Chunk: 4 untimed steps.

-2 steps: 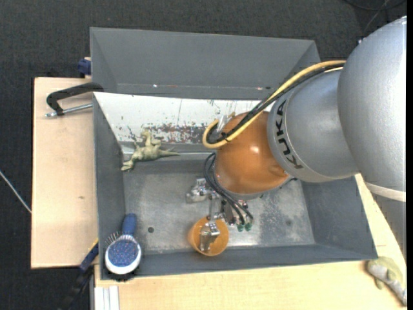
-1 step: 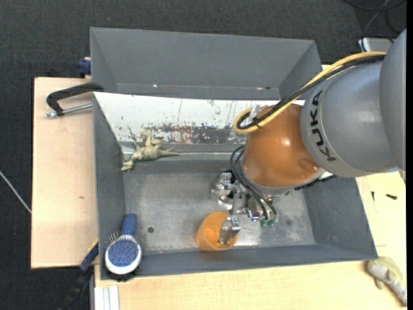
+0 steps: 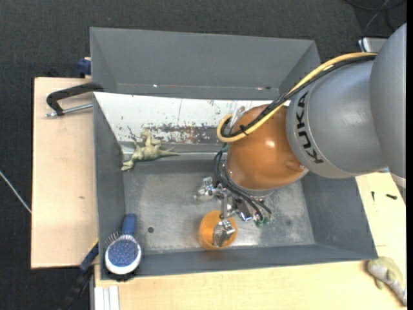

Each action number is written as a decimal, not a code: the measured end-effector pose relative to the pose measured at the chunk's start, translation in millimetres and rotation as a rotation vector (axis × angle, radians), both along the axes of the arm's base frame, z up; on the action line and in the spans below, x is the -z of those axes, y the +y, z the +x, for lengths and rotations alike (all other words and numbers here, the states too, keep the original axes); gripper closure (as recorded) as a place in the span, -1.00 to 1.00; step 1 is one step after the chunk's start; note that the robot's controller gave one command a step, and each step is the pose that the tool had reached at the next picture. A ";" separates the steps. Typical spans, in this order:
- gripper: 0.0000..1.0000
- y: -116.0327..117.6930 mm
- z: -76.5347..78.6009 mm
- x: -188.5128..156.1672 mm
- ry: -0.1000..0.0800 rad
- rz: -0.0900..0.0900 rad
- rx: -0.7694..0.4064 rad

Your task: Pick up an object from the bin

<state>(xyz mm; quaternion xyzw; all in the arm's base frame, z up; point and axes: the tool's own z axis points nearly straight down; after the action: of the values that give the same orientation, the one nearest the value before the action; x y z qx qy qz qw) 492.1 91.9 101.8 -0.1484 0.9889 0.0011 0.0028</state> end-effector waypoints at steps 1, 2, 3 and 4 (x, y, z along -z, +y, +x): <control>-1.00 4.4 4.1 29.9 0.003 -0.001 -0.010; -1.00 -41.7 3.7 28.4 -0.007 -0.001 -0.398; 1.00 -42.6 3.0 27.1 -0.001 -0.004 -0.397; 1.00 -41.0 5.4 -22.0 -0.006 -0.003 -0.397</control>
Offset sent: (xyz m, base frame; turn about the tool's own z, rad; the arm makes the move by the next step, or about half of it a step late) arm 0.0024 0.0032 -0.0318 -0.0108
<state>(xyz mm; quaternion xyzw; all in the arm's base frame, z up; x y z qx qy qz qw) 497.5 50.9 123.8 -0.3403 0.9403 -0.0003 0.0051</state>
